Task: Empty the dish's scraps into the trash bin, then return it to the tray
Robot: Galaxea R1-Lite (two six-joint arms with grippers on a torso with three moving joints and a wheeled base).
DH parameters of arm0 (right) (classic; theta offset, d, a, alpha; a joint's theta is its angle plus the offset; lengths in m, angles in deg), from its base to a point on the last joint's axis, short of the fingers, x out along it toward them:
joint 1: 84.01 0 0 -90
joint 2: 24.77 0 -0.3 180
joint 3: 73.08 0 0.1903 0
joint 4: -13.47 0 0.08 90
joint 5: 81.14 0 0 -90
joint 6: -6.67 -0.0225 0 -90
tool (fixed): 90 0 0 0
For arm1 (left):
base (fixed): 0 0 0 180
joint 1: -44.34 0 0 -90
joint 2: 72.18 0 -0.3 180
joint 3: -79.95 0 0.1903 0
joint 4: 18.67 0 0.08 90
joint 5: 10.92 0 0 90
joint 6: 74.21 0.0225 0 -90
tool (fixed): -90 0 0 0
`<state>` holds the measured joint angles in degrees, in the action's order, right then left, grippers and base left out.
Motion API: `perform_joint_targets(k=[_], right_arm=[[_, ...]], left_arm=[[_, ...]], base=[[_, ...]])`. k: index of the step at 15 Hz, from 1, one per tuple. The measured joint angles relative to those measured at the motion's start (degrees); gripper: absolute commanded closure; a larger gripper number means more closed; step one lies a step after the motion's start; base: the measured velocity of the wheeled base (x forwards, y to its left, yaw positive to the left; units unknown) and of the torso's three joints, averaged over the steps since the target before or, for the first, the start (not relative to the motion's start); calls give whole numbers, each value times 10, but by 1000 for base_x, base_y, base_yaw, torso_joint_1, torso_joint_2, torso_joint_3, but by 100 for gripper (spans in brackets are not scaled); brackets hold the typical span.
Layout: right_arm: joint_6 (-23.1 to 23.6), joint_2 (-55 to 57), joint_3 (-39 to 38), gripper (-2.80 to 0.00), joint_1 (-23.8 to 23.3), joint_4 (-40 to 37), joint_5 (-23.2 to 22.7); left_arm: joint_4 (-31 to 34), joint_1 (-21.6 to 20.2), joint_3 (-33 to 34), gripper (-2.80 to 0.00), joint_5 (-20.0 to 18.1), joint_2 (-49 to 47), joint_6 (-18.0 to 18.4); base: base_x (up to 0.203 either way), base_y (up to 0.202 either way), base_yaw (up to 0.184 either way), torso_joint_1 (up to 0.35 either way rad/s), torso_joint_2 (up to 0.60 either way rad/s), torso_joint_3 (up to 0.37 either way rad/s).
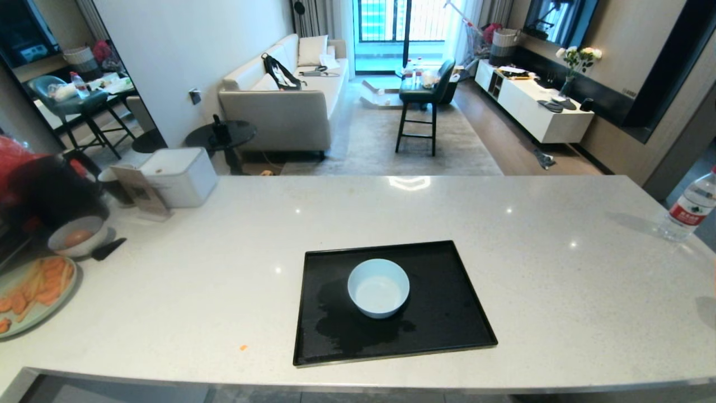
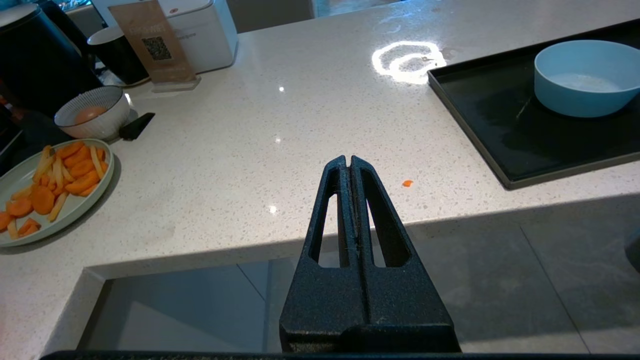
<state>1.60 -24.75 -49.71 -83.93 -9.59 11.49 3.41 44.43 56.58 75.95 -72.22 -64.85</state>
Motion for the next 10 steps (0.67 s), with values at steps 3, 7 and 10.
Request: perform_joint_targets(k=[3, 7, 10], right_arm=[[0, 0, 0, 0, 0, 0, 0], [-2, 0, 0, 0, 0, 0, 1], [-4, 0, 0, 0, 0, 0, 3]], left_arm=[[0, 0, 0, 0, 1, 0, 0], [1, 0, 0, 0, 1, 0, 0], [1, 0, 0, 0, 1, 0, 0]], base=[[0, 0, 0, 0, 0, 0], [0, 0, 0, 0, 0, 0], [0, 0, 0, 0, 0, 0]])
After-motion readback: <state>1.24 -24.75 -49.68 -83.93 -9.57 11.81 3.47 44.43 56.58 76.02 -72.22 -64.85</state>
